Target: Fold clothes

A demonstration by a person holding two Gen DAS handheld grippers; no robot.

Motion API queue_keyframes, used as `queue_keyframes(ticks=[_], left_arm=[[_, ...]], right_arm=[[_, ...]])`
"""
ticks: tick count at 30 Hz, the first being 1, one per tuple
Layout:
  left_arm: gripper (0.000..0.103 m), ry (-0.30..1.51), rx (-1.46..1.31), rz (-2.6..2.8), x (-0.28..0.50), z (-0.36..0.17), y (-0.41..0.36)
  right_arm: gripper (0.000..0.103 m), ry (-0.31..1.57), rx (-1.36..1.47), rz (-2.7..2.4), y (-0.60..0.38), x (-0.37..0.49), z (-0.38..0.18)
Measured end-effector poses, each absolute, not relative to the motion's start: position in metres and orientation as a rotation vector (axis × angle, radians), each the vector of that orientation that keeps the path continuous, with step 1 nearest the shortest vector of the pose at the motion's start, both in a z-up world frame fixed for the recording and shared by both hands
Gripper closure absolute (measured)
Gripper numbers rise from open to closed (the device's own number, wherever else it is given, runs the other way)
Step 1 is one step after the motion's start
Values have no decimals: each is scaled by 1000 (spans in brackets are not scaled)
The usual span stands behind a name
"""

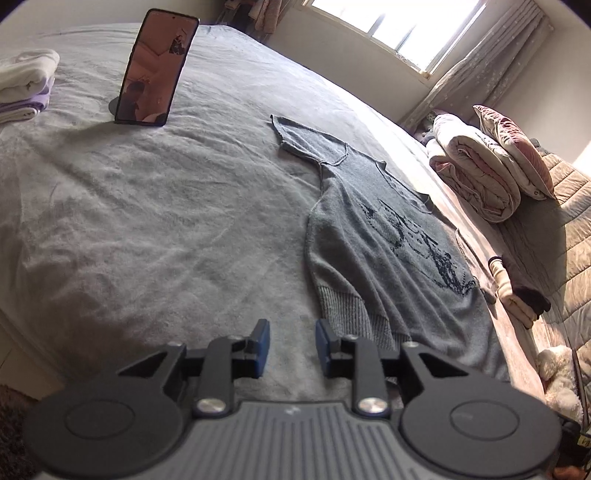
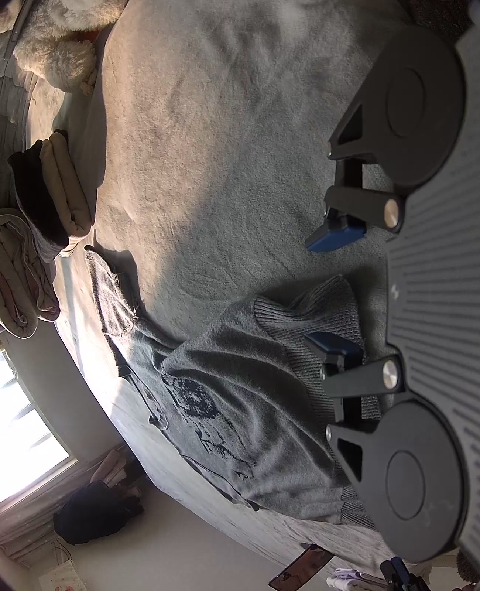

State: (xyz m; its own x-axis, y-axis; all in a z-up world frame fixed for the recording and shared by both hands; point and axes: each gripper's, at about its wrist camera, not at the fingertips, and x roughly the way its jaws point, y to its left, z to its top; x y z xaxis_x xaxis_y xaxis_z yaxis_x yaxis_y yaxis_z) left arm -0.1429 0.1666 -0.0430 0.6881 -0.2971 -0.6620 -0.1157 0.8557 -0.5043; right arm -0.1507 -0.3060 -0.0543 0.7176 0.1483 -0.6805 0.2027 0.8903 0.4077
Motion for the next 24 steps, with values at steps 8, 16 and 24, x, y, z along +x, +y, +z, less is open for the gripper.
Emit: queue_keyframes(ticks=[8,16,24], left_arm=[[70,903,-783,-176,-111,-82,155],[93,905,-854,-183,-102,-91,143],[97,746,-628,-156,-134,-22,145]], right_arm=[[61,782,512,-20,-305,-149,-58],[95,770,761,22,-319,-142,-75],[96,663,698,30,-320,-164,-26]])
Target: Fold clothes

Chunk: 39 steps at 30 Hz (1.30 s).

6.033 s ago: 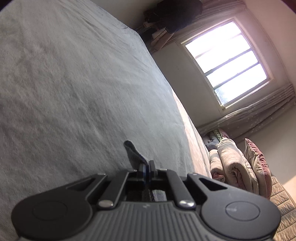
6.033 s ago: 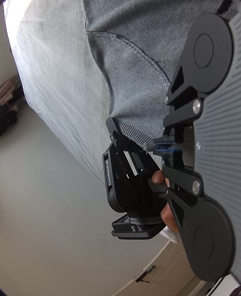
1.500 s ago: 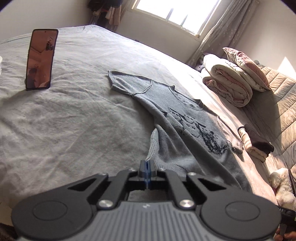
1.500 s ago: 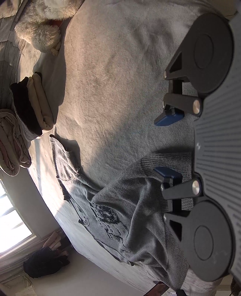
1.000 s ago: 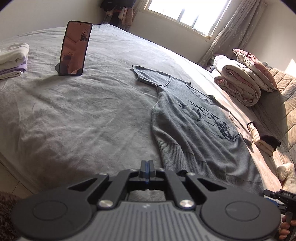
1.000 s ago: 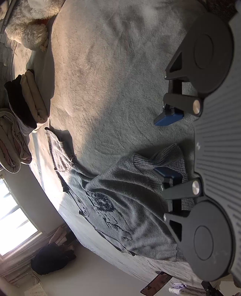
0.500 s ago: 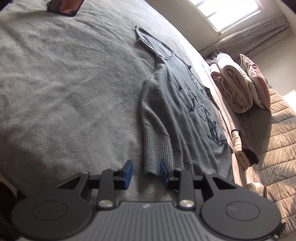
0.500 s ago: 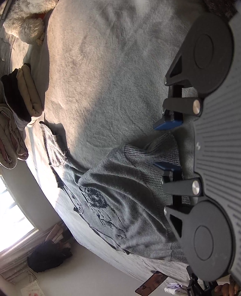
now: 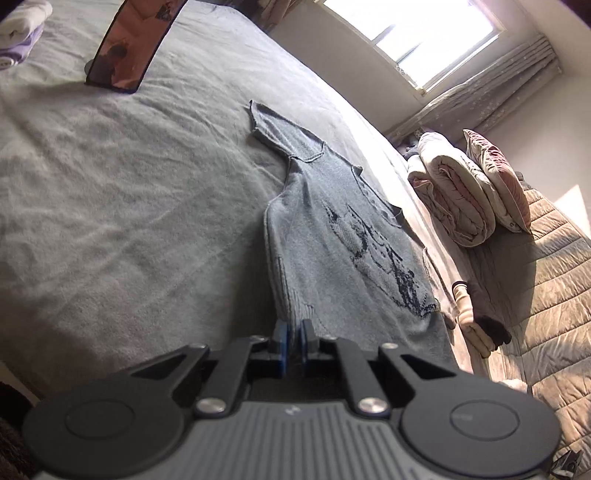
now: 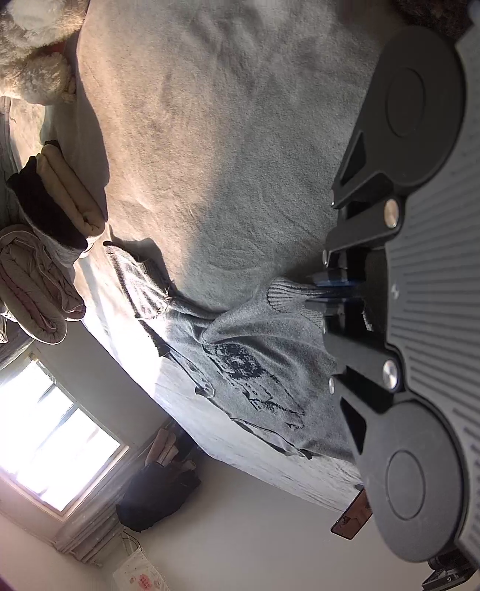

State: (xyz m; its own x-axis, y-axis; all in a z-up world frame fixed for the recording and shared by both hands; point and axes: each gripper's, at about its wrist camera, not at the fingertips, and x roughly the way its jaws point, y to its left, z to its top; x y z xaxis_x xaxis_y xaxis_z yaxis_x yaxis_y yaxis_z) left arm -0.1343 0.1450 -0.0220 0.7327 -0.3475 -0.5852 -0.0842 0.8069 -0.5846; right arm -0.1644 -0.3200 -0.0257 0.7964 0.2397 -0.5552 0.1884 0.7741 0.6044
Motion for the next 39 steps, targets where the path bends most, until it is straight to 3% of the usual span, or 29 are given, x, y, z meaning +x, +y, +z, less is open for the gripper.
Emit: queue_keyframes(ticks=[6,13,17,18,21,22,23,25,31,39], left_arm=[[102,772,-432,-105,-137,-13,144],[102,911,-385,-66,-127,-60,148],[100,918,-379,-95,-127,-57,150],[98,923,-379,-105,-126,-55,151],[79,913,-388,-139,-117,-45,158],[70,906,-396,-141,-110,-42,162],[68,899,-406,-144,-102,-39,165],[64,899,-428,-145,-84,-35,172],[51,916,-481,-146,-18,-32,178],[50,897,-566,-134,70,-47,179]], right_arm=[[96,710,472,52,-294,-166,-3],[96,876,374,33,-277,-151,-48],[93,900,391,38,-281,-148,-55],[90,899,404,43,-285,-147,-52],[87,898,448,63,-298,-141,-43],[82,895,470,76,-303,-139,-41],[70,890,497,88,-309,-135,-38],[60,871,548,97,-319,-122,-31],[60,880,617,78,-341,-69,-27],[60,864,758,42,-367,10,-45]])
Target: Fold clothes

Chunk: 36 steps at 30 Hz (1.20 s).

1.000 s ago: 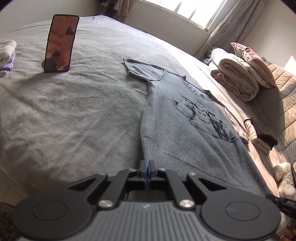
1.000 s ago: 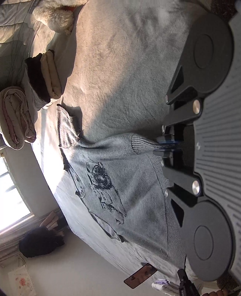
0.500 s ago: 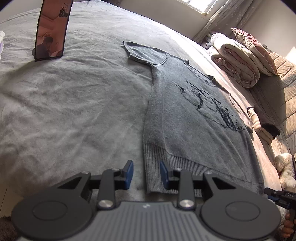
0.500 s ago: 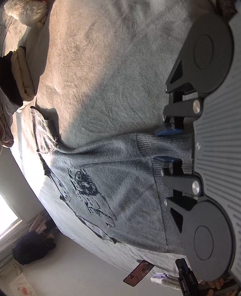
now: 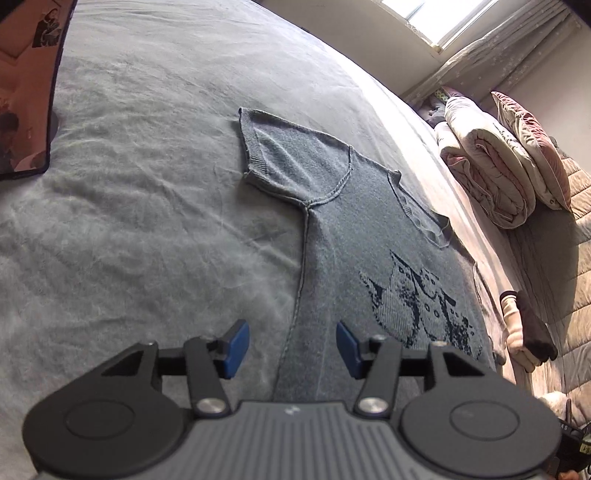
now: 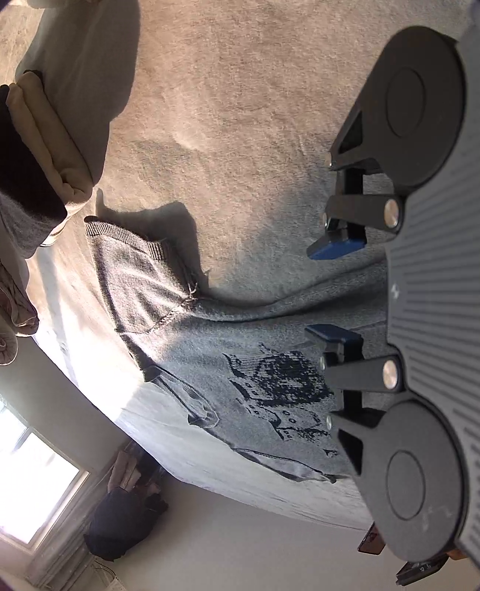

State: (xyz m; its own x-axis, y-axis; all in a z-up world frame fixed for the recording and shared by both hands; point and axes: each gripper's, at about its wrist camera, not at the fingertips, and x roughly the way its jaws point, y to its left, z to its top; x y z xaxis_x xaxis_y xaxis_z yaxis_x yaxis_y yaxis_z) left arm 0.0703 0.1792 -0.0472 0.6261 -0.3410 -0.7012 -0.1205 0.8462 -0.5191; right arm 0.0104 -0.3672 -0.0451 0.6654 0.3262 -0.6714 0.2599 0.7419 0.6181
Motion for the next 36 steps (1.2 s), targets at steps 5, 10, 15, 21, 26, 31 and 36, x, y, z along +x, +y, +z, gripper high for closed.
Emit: queue_keyframes(ticks=[5,10,15,21,26,31,36], left_arm=[[50,827,-648,-171,106,-77,184],[50,750,-749,-185,131,-87,186],[57,664,-880,-170,143,-99,193],[100,630,-840,-96,146,-101,187],[101,563,-744,-24,144,-83,191],[97,628,-718,-11,149,-87,193],[83,688,-754,-61,143,-81,202]], right_arm=[[60,793,908,25,-387,45,-77],[60,694,999,46,-392,70,-90],[69,612,1024,56,-396,77,-102],[95,563,1048,20,-407,75,-108],[97,500,964,-67,-412,69,-94],[89,526,955,-85,-411,68,-100],[85,581,964,-49,-408,66,-94]])
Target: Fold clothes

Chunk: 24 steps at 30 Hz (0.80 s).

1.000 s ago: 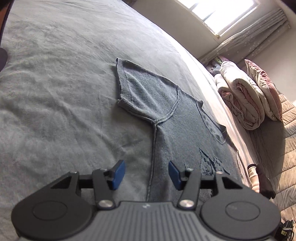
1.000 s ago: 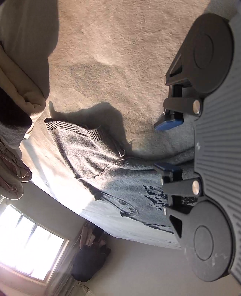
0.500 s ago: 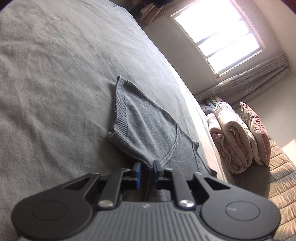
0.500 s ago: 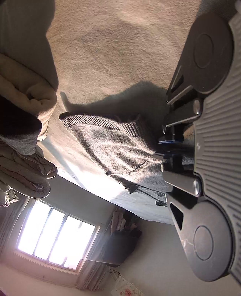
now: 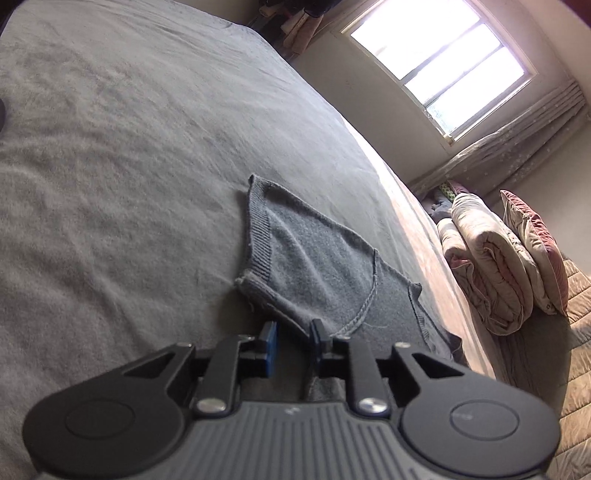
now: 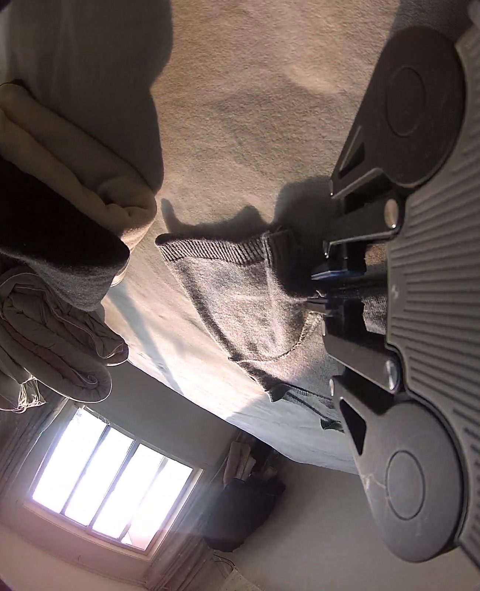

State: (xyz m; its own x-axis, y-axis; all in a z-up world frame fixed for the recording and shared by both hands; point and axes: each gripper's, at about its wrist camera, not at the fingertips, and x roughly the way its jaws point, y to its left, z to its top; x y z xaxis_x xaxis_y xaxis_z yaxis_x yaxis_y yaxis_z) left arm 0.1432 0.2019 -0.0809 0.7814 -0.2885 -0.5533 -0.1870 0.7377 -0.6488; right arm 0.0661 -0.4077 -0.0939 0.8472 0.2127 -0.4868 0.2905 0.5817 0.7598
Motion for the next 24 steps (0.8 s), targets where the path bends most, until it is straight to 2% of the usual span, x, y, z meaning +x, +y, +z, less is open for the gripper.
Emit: queue_keyframes(ticks=[1,2,3,4,5,8,15,18,20,24], left_arm=[[83,702,-753,-67,142,-80,202],[83,716,-742,-78,140,-80,201],[83,729,-728,-89,138,-80,200],[83,739,-712,-101,136,-80,198],[82,751,-693,-120,135,-81,195],[79,778,-643,-185,130,-82,188],[79,800,-624,-255,120,-85,184],[83,792,-541,-248,115,-84,172],[95,788,-479,-231,112,-83,164],[98,779,-418,-181,106,-75,161]], right_arm=[[84,591,956,-43,-407,66,-92],[79,602,951,-35,-406,64,-90],[73,611,952,-24,-404,67,-89],[60,619,952,-13,-402,69,-88],[58,620,947,-3,-400,68,-86],[58,654,891,14,-389,67,-79],[58,705,834,28,-376,60,-74],[58,716,829,29,-375,57,-73],[58,724,816,28,-372,56,-72],[58,738,765,28,-365,52,-69]])
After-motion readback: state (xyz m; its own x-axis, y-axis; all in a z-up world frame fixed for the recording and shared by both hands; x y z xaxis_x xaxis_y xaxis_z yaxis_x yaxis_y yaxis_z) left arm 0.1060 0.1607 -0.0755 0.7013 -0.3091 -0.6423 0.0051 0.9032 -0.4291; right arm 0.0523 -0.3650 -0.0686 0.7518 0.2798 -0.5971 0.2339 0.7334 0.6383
